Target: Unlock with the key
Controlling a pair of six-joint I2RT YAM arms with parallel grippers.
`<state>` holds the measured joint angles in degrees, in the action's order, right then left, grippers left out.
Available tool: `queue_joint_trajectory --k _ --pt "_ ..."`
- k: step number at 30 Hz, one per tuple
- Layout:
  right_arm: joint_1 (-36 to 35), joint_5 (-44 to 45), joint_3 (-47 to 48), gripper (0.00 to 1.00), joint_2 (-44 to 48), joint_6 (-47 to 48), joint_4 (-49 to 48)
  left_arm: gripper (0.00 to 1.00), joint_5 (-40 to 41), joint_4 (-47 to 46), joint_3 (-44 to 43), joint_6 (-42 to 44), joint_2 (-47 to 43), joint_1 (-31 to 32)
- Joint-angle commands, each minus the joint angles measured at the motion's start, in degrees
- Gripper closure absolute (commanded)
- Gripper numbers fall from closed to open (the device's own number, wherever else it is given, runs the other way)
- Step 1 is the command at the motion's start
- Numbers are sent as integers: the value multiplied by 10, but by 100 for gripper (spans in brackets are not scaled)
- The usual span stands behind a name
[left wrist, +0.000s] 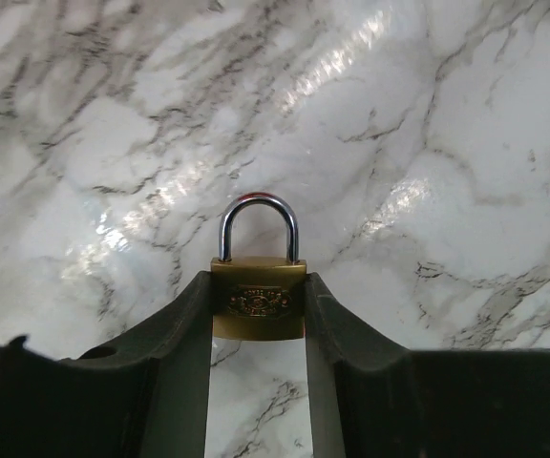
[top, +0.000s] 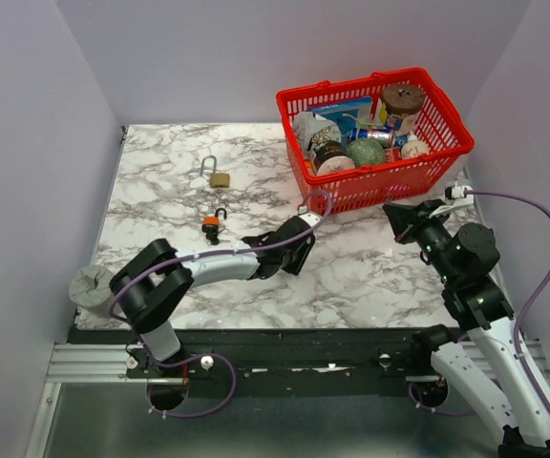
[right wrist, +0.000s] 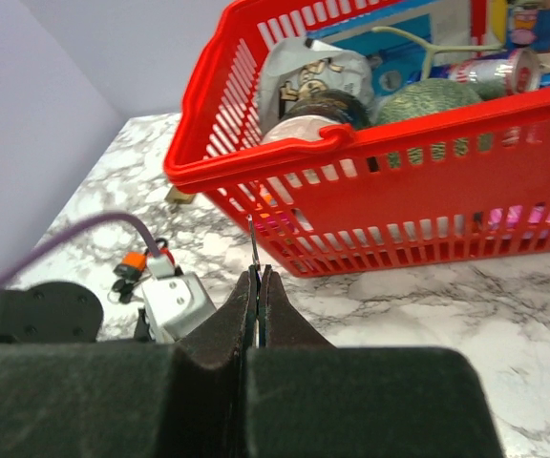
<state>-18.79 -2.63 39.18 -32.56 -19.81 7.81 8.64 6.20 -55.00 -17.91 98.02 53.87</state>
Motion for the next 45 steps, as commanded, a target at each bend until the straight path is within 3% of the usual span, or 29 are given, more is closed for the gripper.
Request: queue_joint_trajectory --k 1,4,12,18,30,45 --pt "-4 -100 -3 99 -30 7 -28 100 14 -5 10 -77 -120 -34" --pt "-17 -126 -5 99 -51 -3 -40 100 -26 5 20 -107 -189 -76" --pt "-164 -77 3 99 -147 -27 -109 100 -113 13 29 -169 -292 -207" --pt "-242 -90 27 99 -284 -80 -187 100 -158 -91 113 -264 -319 -271" --pt "-288 -107 110 99 -500 -115 -244 100 -190 -126 154 -299 -330 -303" --pt "-296 -112 151 99 -581 -139 -260 100 -196 -133 157 -301 -334 -306"
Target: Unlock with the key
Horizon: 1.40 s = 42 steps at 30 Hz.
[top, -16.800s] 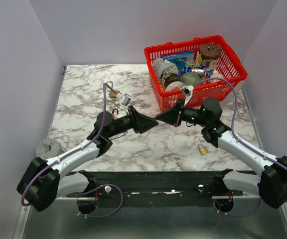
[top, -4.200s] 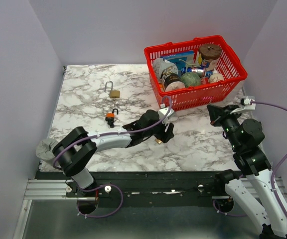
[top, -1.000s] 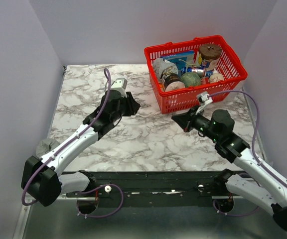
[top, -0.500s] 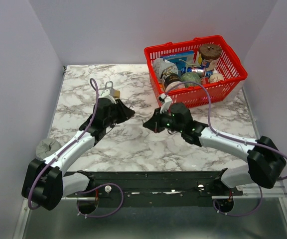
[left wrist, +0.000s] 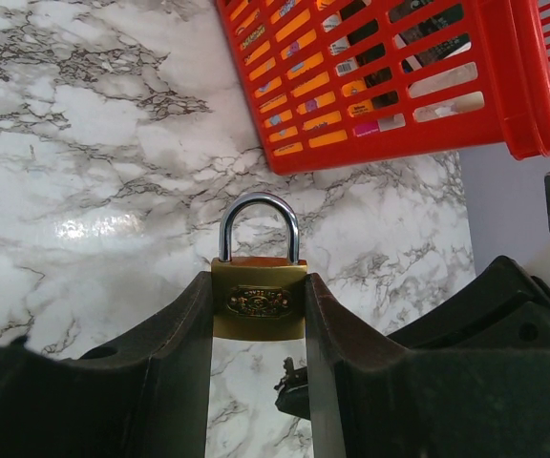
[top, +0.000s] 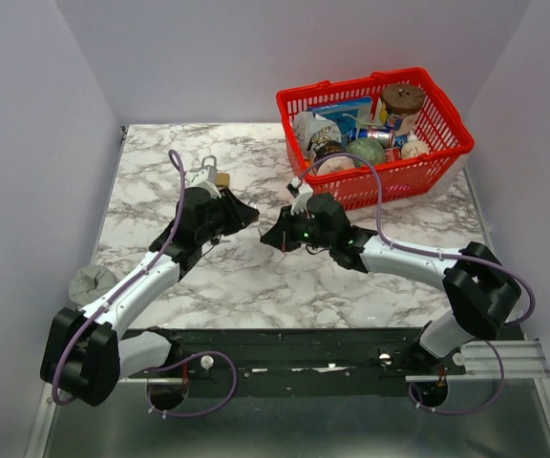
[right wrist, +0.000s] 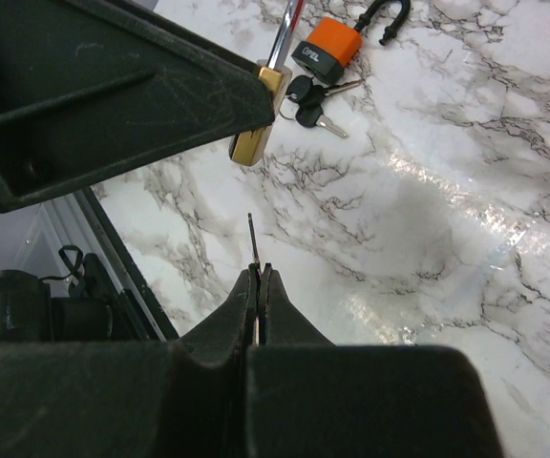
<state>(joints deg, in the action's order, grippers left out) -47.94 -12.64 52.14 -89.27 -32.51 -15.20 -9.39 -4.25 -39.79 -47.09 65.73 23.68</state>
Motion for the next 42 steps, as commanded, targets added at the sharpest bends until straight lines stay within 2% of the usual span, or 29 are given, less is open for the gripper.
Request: queue_joint_trajectory --k 1,20,42 --pt "-4 -12 23 99 -16 -13 -30 100 -16 -29 5 -10 -10 -4" --pt "-3 25 55 99 -47 -38 -12 100 -22 -35 9 -15 -9 -5" --pt "-4 72 51 99 -45 -56 -4 100 -24 -37 11 -17 -11 -6"
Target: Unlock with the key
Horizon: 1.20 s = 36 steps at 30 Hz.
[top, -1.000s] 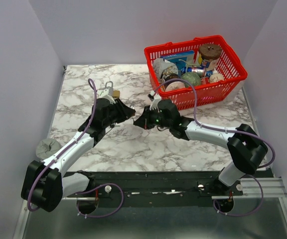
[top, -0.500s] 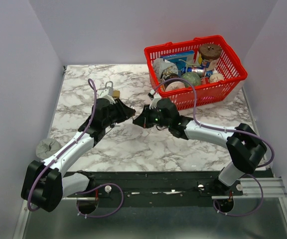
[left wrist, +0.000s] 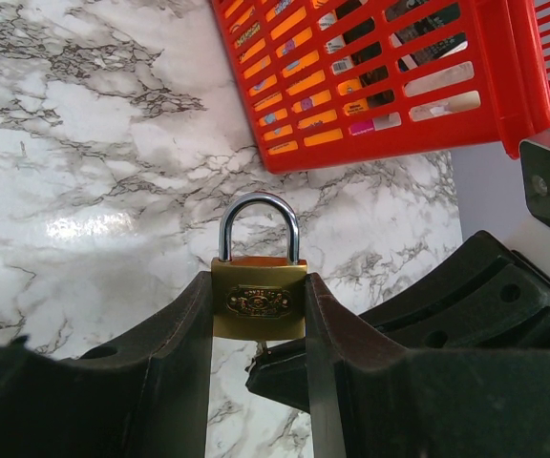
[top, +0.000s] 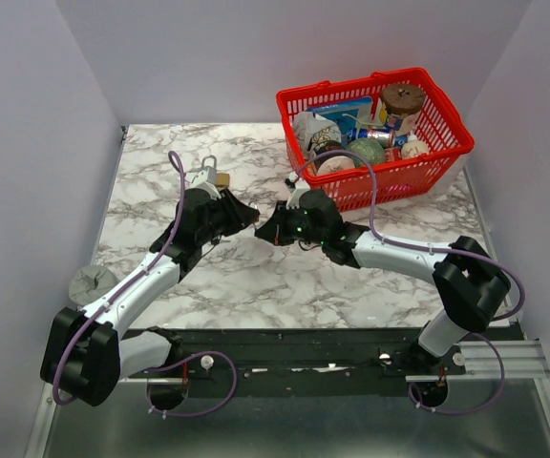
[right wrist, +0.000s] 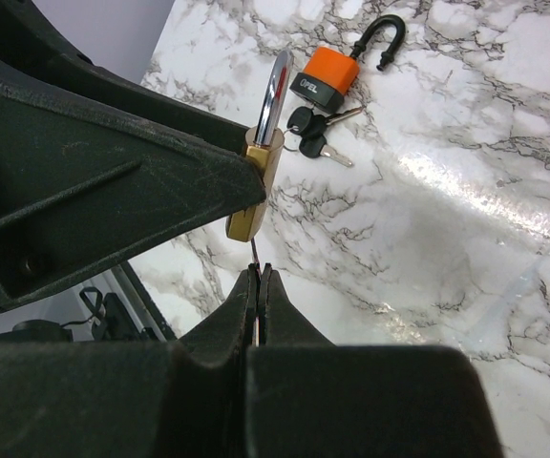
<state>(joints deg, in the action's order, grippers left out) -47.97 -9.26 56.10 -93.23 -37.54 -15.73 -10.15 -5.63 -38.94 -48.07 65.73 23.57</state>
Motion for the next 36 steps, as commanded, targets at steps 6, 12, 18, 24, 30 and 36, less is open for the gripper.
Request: queue_joint_trajectory --k 6,12,18,24,30,36 --pt "-3 54 12 99 -5 -17 -10 100 -17 -28 8 -15 -12 -5" --pt "-1 63 18 99 -6 -41 -21 100 -21 -40 22 -37 -12 -5" --pt "2 62 37 99 -18 -53 -30 100 -22 -47 26 -40 -11 -5" --pt "3 73 55 99 -27 -44 -31 100 -24 -52 29 -42 -10 -4" --pt "4 91 66 99 -30 -32 -26 100 -25 -57 33 -44 -8 -3" --pt "6 115 79 99 -33 -18 -19 100 -27 -59 33 -45 -4 0"
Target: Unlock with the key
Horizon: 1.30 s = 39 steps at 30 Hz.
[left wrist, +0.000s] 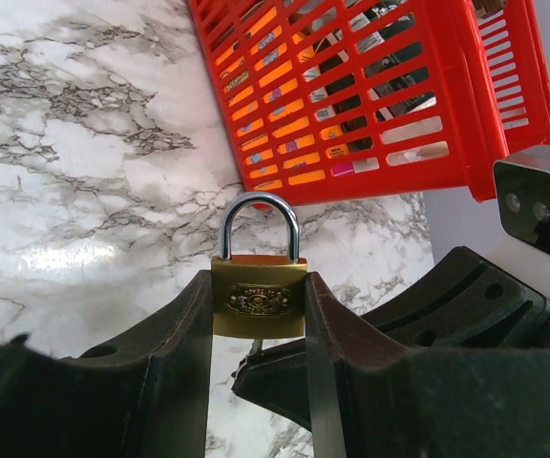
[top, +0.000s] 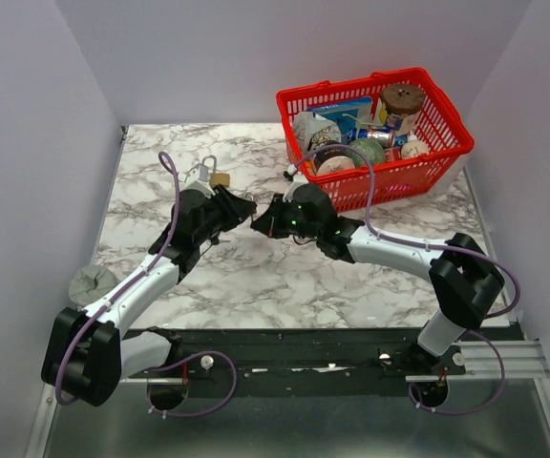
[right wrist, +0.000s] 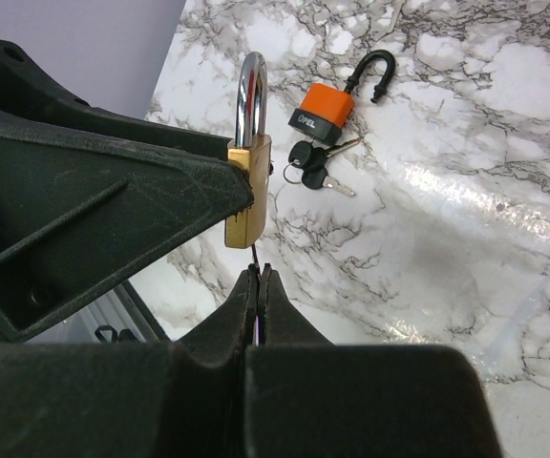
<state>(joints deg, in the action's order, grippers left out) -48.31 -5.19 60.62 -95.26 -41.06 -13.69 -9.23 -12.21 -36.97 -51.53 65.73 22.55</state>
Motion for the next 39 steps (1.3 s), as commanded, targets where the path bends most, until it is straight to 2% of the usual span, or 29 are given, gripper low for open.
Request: queue_joint_trajectory --k 1,18,39 --pt "11 76 35 99 -12 18 -38 100 -36 7 14 -10 -4 11" --pt "28 111 46 99 -4 36 -34 100 -15 26 7 12 5 36" --pt "44 104 47 99 17 33 -56 100 4 39 1 37 14 65"
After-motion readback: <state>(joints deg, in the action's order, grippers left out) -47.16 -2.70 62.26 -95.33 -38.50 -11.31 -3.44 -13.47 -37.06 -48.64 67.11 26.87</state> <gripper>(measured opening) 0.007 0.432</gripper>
